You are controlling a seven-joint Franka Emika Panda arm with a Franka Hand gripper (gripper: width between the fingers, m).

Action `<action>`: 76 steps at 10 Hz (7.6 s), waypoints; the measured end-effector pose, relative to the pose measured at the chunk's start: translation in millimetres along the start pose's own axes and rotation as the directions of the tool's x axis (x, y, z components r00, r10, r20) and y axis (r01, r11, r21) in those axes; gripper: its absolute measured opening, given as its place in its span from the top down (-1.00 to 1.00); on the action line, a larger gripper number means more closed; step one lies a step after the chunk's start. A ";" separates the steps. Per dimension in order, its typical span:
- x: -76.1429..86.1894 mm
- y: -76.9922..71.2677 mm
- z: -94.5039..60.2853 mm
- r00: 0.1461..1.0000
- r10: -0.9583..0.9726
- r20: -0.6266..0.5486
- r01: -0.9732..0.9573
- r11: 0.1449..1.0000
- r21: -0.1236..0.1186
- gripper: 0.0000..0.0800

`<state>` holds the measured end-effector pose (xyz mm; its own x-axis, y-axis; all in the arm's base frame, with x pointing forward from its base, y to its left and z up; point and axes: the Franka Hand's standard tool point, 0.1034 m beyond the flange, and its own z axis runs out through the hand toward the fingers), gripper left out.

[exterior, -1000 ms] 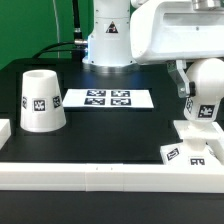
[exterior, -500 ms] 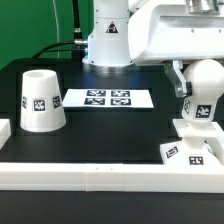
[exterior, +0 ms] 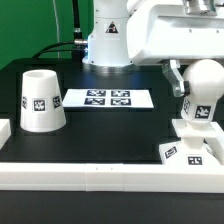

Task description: Assemble lamp

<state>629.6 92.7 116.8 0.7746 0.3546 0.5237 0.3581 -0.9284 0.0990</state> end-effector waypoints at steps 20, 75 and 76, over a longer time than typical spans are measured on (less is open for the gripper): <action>-0.4 -4.2 -22.1 0.808 -0.049 0.587 -0.057 0.985 0.162 -0.75; -7.3 -17.3 -16.5 0.352 0.800 0.486 -0.769 0.543 -0.337 -0.75; -8.3 -16.2 -16.7 0.413 0.755 0.509 -0.735 0.606 -0.303 -0.75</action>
Offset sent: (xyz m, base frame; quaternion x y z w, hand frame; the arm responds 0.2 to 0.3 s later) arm -0.0065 -0.0031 0.0155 0.0146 -0.0316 -0.0181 0.9992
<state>608.7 102.9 125.0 0.8557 -0.4981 -0.1402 -0.5103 -0.8573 -0.0686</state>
